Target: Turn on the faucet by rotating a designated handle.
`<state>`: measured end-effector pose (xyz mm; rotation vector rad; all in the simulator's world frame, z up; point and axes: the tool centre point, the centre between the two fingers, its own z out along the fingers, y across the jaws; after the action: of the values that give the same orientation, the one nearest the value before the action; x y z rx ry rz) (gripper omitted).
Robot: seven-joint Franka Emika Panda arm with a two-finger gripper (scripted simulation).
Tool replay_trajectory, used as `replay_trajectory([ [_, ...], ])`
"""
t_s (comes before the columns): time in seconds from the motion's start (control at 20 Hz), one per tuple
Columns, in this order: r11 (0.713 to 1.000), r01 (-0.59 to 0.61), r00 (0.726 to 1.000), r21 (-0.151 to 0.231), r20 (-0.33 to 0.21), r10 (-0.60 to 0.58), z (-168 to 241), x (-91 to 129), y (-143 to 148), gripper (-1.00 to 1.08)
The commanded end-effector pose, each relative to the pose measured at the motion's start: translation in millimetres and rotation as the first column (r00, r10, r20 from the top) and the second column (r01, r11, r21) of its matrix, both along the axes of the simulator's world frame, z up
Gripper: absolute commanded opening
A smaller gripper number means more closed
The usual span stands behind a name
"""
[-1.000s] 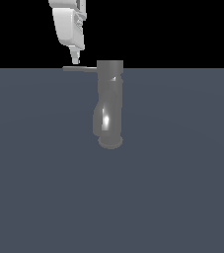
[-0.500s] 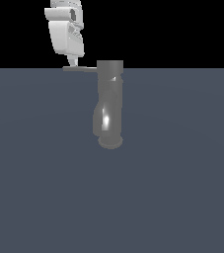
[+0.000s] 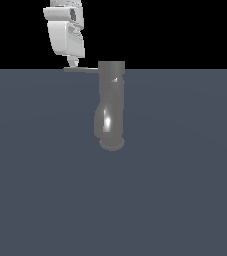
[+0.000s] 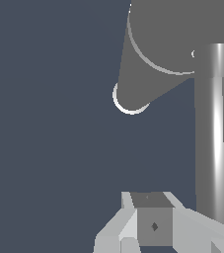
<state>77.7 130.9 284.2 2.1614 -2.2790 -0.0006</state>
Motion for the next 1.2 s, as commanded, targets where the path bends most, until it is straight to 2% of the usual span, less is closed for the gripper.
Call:
replay_trajectory([
  [0.0, 1.0, 0.0, 1.0, 0.0, 0.0, 0.0, 0.1, -6.4, 0.0, -1.0],
  [1.15, 1.0, 0.0, 1.0, 0.0, 0.0, 0.0, 0.0, -72.3, -1.3, -1.0],
])
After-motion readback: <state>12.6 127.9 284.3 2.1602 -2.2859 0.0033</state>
